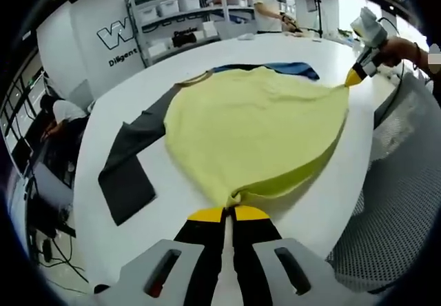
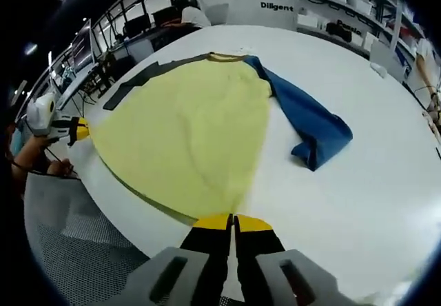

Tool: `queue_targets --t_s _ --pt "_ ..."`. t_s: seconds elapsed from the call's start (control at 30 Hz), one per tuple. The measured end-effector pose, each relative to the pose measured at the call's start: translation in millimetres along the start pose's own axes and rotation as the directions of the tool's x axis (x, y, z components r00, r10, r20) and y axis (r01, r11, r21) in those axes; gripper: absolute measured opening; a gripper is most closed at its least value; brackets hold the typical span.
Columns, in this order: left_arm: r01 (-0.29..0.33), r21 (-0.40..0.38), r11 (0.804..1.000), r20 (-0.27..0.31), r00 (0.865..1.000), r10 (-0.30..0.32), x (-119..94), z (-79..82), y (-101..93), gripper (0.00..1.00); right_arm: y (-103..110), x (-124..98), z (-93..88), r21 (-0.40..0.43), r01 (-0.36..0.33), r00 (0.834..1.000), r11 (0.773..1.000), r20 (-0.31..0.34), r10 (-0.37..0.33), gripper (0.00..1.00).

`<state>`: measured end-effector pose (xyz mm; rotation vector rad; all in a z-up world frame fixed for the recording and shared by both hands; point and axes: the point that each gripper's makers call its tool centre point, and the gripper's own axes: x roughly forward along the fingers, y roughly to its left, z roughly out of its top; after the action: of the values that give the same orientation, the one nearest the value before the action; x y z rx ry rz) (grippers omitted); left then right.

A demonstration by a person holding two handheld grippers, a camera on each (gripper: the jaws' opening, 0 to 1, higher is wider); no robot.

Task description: Fold the garment on the visible template until the final outline fits inside the template.

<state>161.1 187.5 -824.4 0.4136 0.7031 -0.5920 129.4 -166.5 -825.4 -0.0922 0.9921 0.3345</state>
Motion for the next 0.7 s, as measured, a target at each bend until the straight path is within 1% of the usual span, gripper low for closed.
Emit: queue_targets --t_s 0.07,0.1,0.2,0.4,0.53,0.7 --pt "0.003 0.011 1.000 -0.003 1.000 -0.003 0.3 -1.9 -1.3 0.06 -2.1 3.0 -3.3 0.013 0.012 1.000 1.000 0.000 -0.012 0.00" --pt "0.008 0.023 1.000 -0.013 1.000 -0.008 1.8 -4.9 -1.7 0.06 -3.9 6.4 -8.4 0.026 0.022 1.000 0.999 -0.018 -0.021 0.00" --pt "0.011 0.062 0.998 -0.029 1.000 -0.009 3.8 -8.9 -2.6 0.06 -4.0 14.0 -15.5 0.049 0.029 0.999 0.998 -0.039 -0.027 0.00" --pt "0.015 0.105 0.994 -0.041 0.999 -0.010 6.2 -14.2 -1.3 0.06 -0.6 22.2 -25.0 0.002 0.042 0.996 0.999 -0.077 -0.041 0.00" --pt "0.014 0.075 0.997 -0.040 0.999 -0.011 6.5 -17.4 -1.2 0.06 -3.4 23.8 -28.5 -0.002 0.051 0.994 0.999 -0.093 -0.051 0.00" --pt "0.021 -0.032 0.999 -0.041 0.999 -0.022 6.3 -23.0 -1.5 0.06 -5.2 24.3 -31.7 -0.003 0.050 0.993 0.999 -0.105 -0.050 0.00"
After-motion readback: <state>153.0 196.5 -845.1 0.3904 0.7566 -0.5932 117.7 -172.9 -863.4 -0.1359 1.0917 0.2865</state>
